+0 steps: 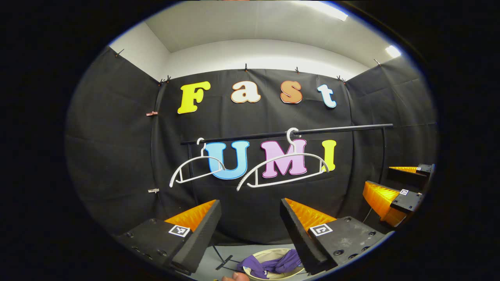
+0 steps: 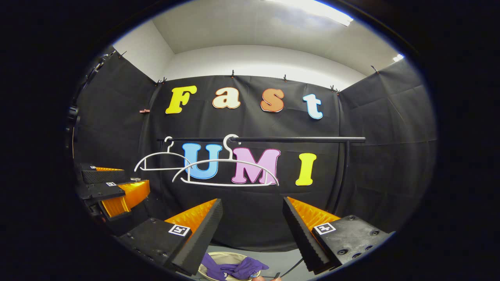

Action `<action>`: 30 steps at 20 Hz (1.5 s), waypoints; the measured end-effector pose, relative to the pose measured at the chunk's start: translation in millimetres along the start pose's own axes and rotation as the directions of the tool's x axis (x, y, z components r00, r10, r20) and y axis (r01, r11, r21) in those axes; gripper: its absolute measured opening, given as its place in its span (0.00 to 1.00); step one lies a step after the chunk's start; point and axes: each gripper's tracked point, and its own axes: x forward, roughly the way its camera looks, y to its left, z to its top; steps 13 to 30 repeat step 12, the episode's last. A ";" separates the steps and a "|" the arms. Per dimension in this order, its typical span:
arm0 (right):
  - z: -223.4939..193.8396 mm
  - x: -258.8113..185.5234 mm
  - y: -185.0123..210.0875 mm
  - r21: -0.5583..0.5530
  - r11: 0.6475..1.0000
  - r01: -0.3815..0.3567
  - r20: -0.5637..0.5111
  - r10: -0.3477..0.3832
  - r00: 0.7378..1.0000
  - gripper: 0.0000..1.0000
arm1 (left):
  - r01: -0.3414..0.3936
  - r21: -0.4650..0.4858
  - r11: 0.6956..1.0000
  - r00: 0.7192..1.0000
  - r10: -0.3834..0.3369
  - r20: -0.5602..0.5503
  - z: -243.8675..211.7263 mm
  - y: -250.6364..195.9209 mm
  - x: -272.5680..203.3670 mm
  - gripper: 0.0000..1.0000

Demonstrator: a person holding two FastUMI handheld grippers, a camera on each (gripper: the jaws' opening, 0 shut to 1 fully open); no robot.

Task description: Grasp the clothes on the hanger with both hands and then place them into the laundry hamper below.

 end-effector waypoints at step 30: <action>-15.3 22.6 -14.9 0.123 0.992 0.023 -0.068 -0.015 0.998 0.98 | 0.029 -0.005 1.000 0.999 -0.029 -0.028 -16.6 -19.9 1.8 0.95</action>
